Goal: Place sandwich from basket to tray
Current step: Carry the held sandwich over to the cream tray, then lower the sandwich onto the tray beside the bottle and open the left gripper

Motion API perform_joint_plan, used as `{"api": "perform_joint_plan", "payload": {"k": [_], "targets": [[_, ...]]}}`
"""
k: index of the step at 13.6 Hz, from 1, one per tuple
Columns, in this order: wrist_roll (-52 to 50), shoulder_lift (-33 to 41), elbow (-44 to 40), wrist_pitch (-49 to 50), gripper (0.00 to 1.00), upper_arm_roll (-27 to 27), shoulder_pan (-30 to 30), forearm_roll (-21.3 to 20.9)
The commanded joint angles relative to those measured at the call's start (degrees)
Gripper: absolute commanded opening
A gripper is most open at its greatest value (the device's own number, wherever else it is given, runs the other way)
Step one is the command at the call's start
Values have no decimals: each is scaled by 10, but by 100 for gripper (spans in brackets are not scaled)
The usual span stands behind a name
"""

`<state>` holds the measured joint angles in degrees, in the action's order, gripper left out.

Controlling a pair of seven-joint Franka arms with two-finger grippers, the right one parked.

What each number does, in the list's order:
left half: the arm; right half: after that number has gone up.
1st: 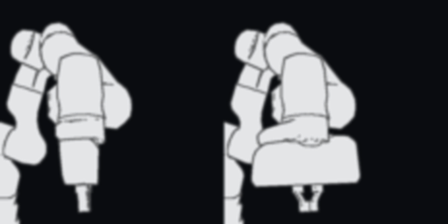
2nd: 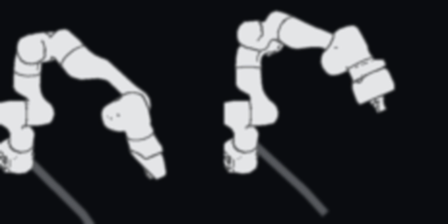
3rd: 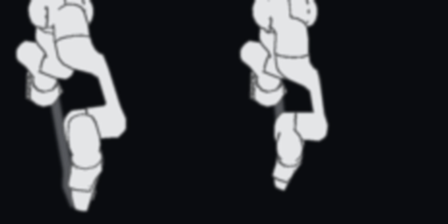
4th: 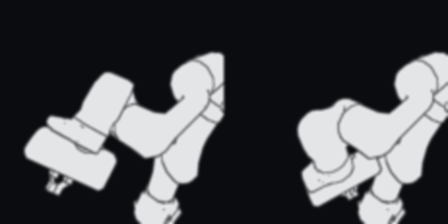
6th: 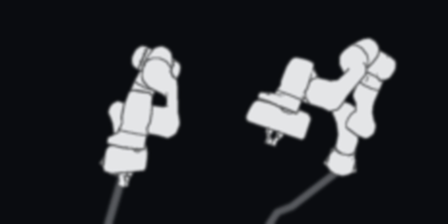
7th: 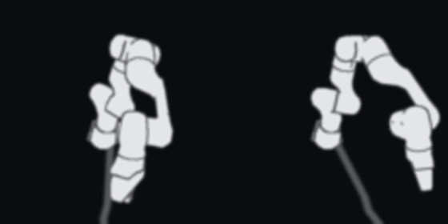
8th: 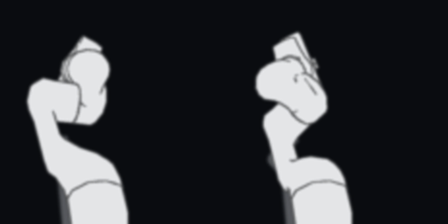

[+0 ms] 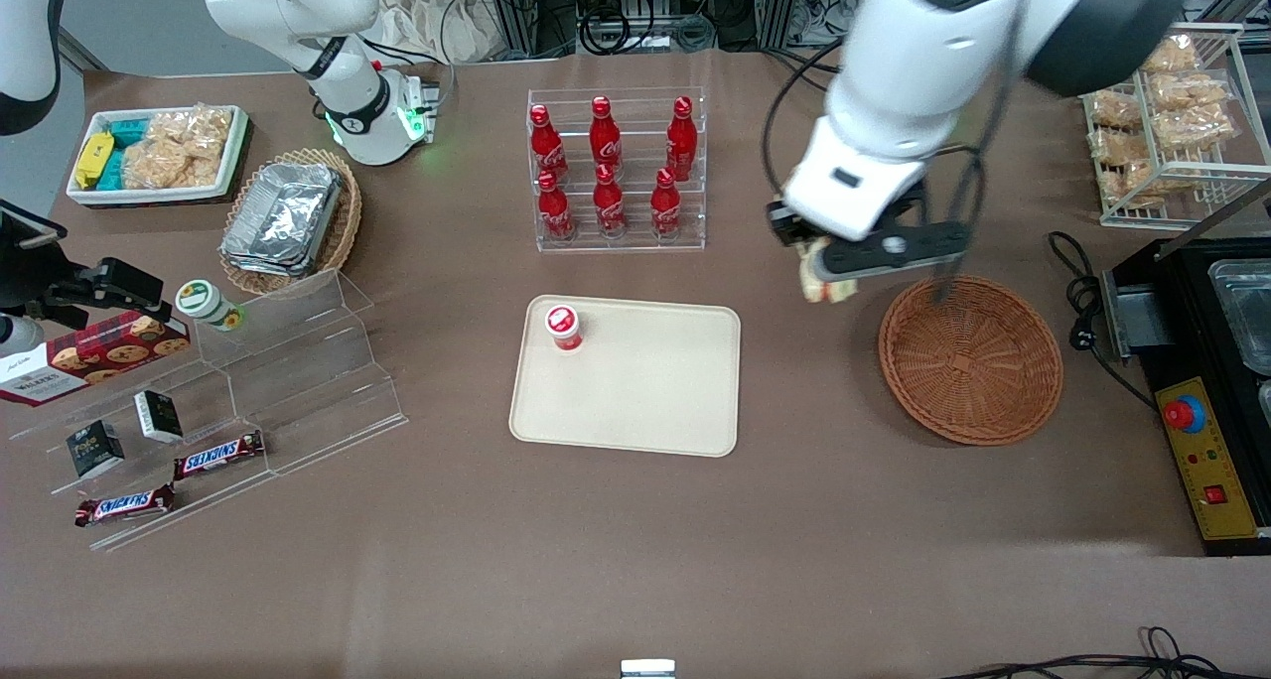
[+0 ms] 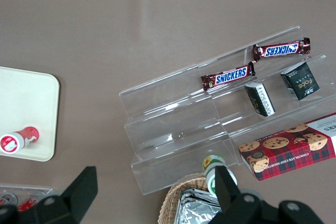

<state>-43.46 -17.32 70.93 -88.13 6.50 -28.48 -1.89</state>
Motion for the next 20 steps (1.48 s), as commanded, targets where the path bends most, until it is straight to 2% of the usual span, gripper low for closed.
{"api": "perform_joint_plan", "payload": {"k": [1,6,12,17,19,20], "targets": [[-9,-73,-14,-47,32,-6,-23,0],[-35,-169,43,-227,32,-6,-37,0],[-31,-278,44,-303,31,-6,-39,-3],[-25,-323,44,-321,32,-6,-44,-7],[-25,-331,44,-332,39,-6,-44,-7],[-25,-333,44,-337,56,-6,-44,-4]]}}
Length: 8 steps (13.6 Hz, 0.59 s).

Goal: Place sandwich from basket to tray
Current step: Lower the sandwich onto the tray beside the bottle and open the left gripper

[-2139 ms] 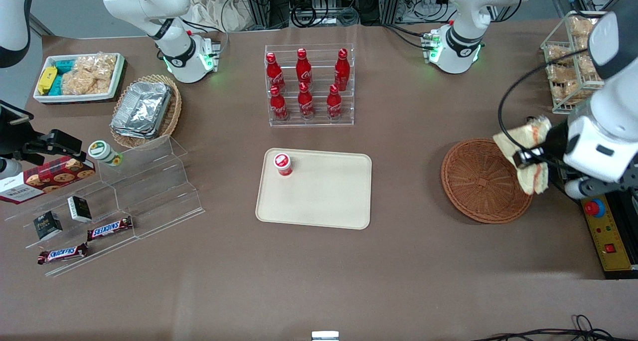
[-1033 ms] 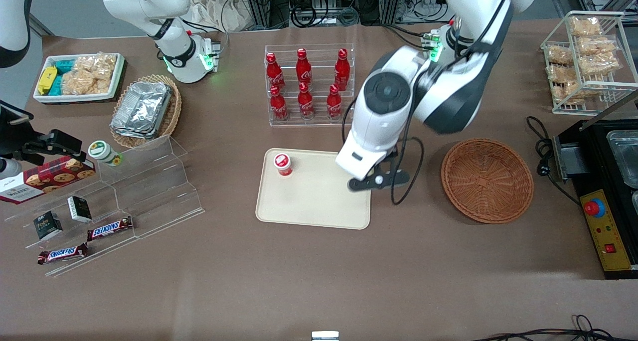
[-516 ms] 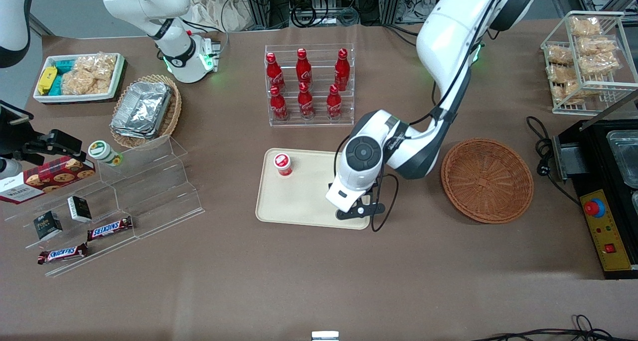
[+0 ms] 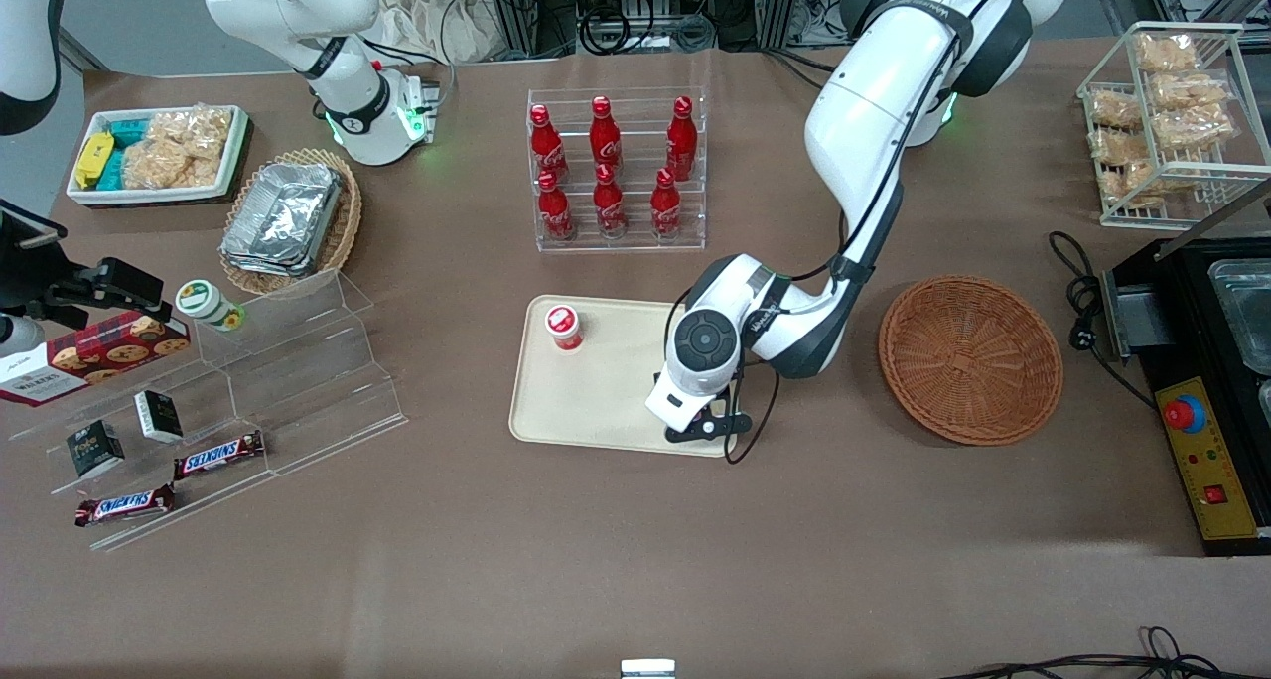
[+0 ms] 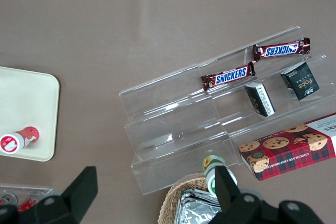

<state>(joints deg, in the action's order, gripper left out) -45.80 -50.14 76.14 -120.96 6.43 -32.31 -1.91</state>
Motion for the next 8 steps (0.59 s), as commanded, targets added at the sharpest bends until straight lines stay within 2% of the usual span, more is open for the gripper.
{"api": "perform_joint_plan", "payload": {"k": [1,2,4,8], "targets": [[-3,-6,-8,-9,93,-5,-6,-2],[-11,-4,-9,-9,100,-5,-6,-1],[-19,10,-13,-8,100,-6,-6,0],[-124,119,-8,33,100,-11,-4,-12]]}}
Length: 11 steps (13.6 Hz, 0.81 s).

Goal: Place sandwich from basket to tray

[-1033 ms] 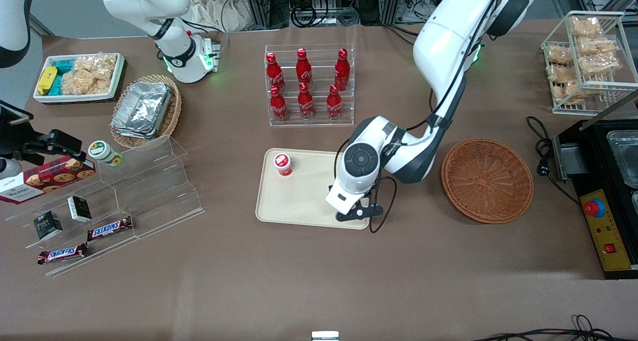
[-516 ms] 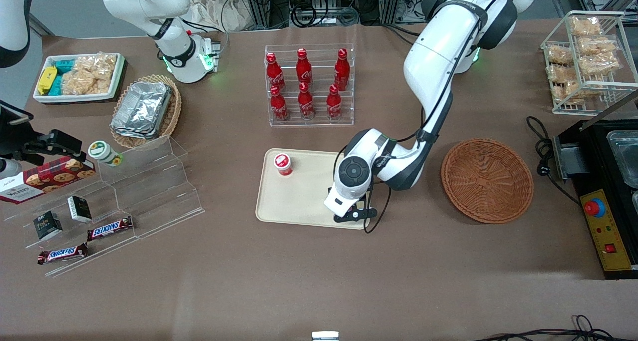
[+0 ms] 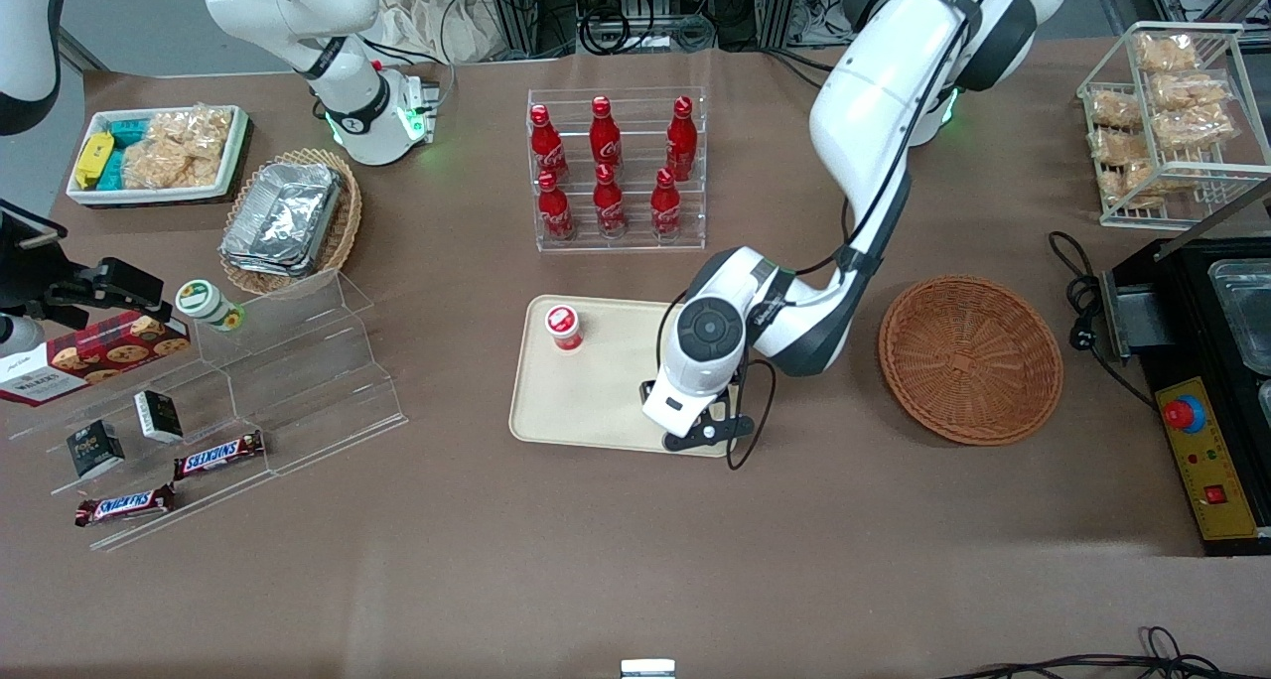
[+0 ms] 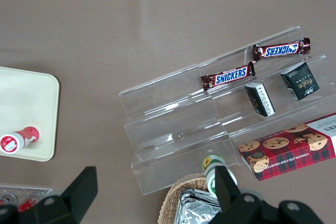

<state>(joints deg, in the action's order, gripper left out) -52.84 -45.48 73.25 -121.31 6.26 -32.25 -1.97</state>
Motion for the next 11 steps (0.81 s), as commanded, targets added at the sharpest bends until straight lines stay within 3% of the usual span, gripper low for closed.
{"api": "perform_joint_plan", "payload": {"k": [1,5,11], "targets": [[-66,102,22,63,100,-11,0,-16],[-36,209,22,197,100,-28,26,-20],[125,354,75,323,100,-28,145,-17]]}}
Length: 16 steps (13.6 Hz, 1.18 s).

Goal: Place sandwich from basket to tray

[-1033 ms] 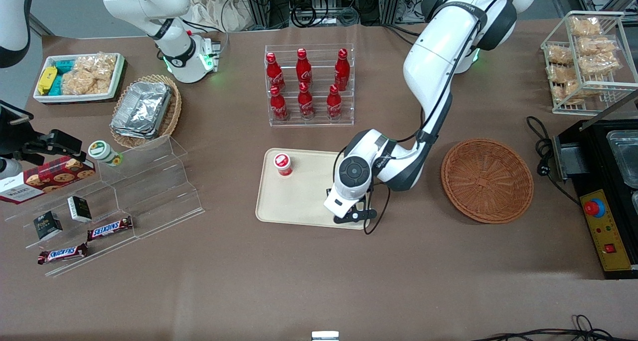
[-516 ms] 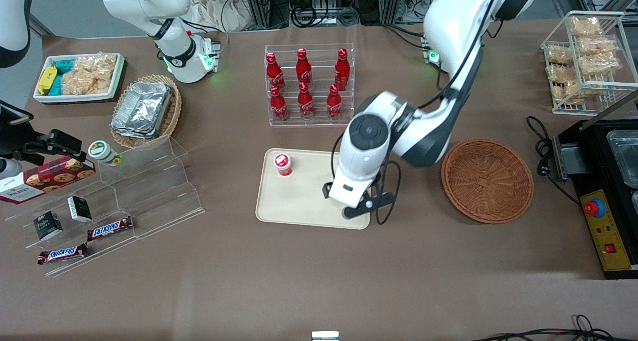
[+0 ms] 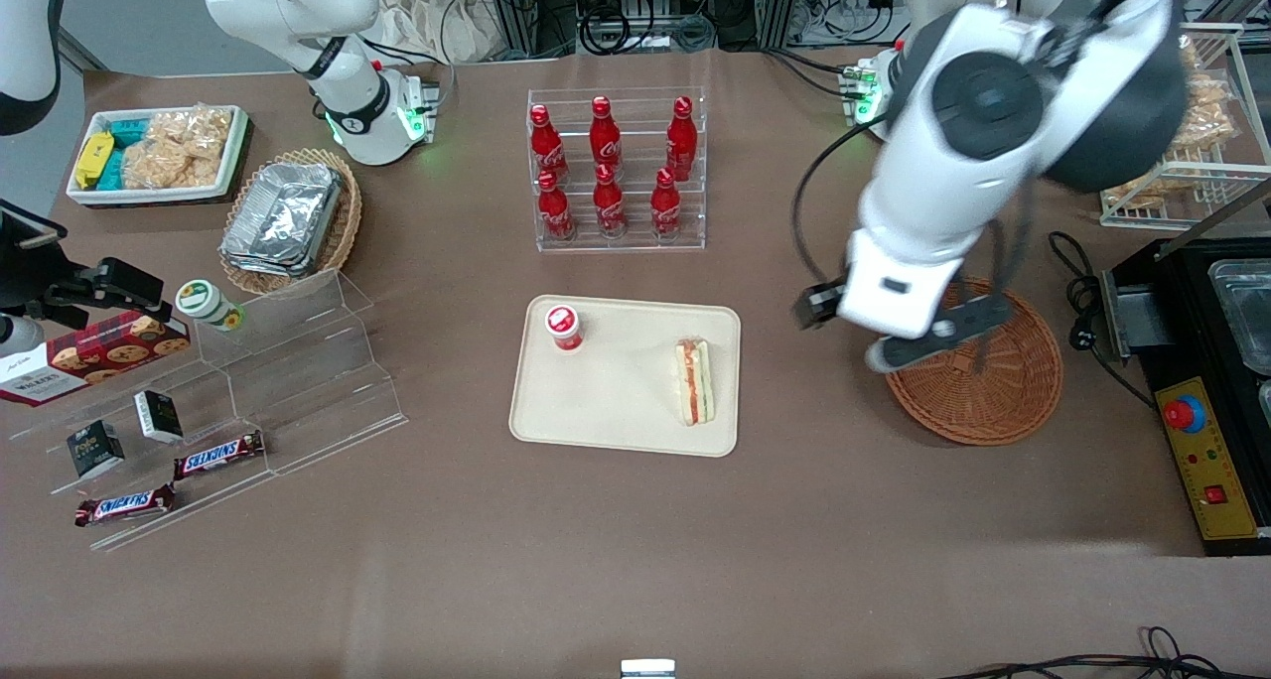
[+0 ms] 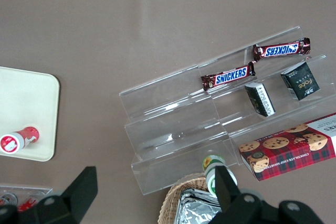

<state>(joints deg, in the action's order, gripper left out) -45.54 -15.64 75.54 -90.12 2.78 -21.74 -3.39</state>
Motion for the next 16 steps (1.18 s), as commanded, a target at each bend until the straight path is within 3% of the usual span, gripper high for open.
{"api": "perform_joint_plan", "payload": {"k": [1,9,13,16], "targets": [[75,68,59,13,100,6,62,-1],[285,98,64,31,100,8,212,18],[377,102,62,31,100,-1,243,22],[424,102,61,29,100,-48,235,41]]}}
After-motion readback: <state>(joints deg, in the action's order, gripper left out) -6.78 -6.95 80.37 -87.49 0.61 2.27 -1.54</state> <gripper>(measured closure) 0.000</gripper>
